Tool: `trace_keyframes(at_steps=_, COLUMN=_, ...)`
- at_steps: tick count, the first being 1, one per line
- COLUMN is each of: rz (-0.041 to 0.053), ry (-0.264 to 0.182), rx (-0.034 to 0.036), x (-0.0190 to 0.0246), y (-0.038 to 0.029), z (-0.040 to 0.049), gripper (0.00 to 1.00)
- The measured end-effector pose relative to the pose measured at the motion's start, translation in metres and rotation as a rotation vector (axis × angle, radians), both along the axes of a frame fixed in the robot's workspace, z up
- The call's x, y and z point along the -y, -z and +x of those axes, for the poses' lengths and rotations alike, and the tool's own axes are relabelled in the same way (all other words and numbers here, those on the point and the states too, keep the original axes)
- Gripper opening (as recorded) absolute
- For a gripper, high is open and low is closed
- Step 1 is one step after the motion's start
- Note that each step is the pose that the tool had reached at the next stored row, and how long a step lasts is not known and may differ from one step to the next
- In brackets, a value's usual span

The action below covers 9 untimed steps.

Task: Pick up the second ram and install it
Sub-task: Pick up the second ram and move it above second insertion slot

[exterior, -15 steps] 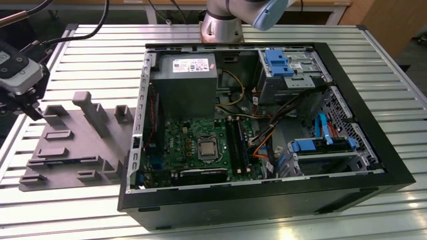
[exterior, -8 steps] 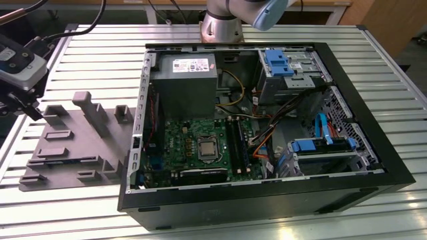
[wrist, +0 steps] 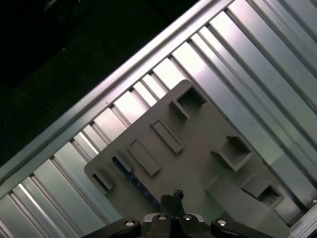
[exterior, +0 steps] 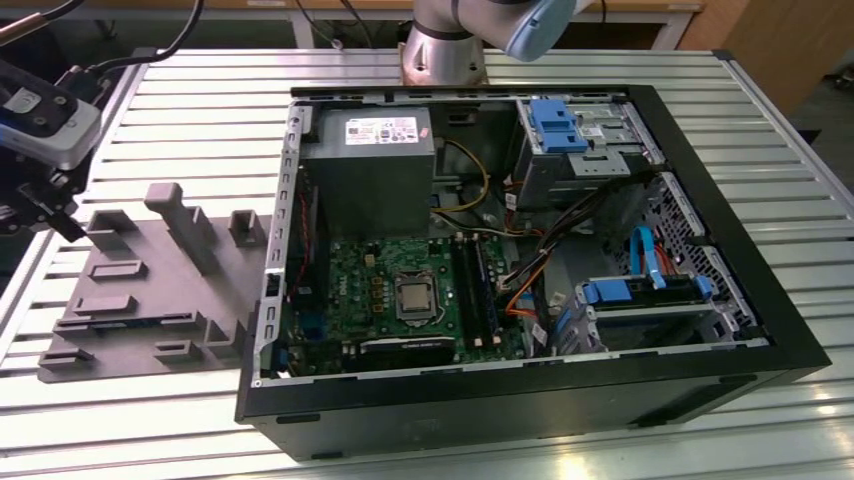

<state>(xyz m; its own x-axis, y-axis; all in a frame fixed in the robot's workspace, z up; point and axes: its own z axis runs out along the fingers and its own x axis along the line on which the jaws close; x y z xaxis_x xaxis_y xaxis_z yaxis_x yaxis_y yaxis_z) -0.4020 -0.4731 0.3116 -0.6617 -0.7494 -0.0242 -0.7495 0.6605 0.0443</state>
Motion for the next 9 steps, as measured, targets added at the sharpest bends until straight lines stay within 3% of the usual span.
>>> trace_keyframes(at_steps=9, rz=0.0, ry=-0.163, rx=0.0001, x=0.0, y=0.0009, z=0.0, gripper=0.11)
